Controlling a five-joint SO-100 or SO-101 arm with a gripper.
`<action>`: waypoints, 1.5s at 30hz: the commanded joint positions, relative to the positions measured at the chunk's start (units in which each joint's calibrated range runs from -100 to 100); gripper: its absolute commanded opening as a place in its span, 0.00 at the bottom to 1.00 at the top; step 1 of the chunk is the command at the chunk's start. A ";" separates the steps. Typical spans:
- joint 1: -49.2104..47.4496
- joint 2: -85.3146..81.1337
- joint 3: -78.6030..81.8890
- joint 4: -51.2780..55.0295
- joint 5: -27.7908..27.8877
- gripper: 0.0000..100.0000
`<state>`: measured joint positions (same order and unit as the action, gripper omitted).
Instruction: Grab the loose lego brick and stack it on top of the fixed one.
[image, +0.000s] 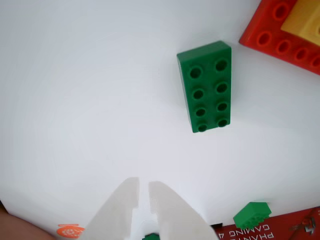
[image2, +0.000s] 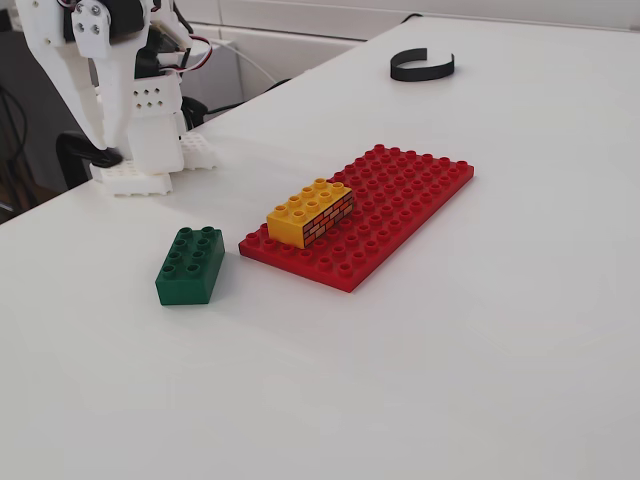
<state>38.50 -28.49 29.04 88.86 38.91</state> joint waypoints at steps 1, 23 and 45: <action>-0.37 1.06 1.46 -4.38 -0.02 0.02; -6.97 18.92 7.70 -16.35 -1.59 0.29; -4.08 34.34 5.98 -23.99 -1.96 0.02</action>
<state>33.75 4.97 34.53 64.77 37.25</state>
